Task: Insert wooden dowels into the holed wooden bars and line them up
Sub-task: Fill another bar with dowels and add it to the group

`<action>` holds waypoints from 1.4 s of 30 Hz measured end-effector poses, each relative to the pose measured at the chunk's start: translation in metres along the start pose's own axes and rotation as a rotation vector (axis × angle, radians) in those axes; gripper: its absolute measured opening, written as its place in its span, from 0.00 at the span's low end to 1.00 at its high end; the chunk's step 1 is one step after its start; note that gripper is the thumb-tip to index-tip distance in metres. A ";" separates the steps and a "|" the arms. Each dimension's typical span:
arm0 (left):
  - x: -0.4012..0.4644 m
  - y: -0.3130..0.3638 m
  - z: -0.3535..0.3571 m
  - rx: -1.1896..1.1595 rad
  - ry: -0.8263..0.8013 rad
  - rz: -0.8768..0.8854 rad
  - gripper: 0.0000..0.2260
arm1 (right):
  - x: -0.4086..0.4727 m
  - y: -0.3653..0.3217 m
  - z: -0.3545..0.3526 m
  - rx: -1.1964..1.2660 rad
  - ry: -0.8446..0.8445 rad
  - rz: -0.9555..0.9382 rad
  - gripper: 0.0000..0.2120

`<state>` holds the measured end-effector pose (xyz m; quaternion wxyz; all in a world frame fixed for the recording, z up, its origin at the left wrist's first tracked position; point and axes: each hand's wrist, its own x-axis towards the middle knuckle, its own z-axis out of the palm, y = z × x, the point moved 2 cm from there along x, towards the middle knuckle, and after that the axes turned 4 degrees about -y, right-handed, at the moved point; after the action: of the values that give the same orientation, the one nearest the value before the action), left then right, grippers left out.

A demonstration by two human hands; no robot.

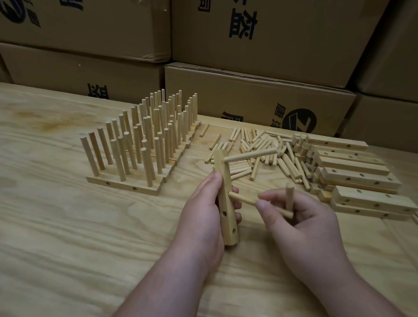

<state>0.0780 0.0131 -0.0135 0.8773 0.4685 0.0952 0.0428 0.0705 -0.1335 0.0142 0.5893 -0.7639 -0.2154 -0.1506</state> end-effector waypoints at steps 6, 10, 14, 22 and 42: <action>-0.002 -0.002 0.003 0.025 -0.076 0.020 0.11 | 0.002 -0.003 0.008 0.118 -0.026 0.079 0.06; 0.000 0.000 0.000 -0.044 0.014 -0.017 0.13 | -0.001 0.000 0.008 0.050 -0.060 0.095 0.07; 0.000 0.002 0.000 -0.071 0.014 -0.004 0.14 | 0.001 0.002 0.003 -0.016 0.002 0.085 0.08; 0.001 0.000 0.001 0.008 -0.006 0.042 0.17 | 0.003 -0.001 -0.002 -0.081 -0.024 0.112 0.06; -0.005 0.003 0.005 0.075 -0.062 0.066 0.06 | 0.017 0.001 -0.020 -0.126 -0.127 0.370 0.08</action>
<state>0.0744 0.0098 -0.0081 0.8597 0.5052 0.0541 0.0533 0.0855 -0.1500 0.0268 0.5431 -0.8339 -0.0983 -0.0044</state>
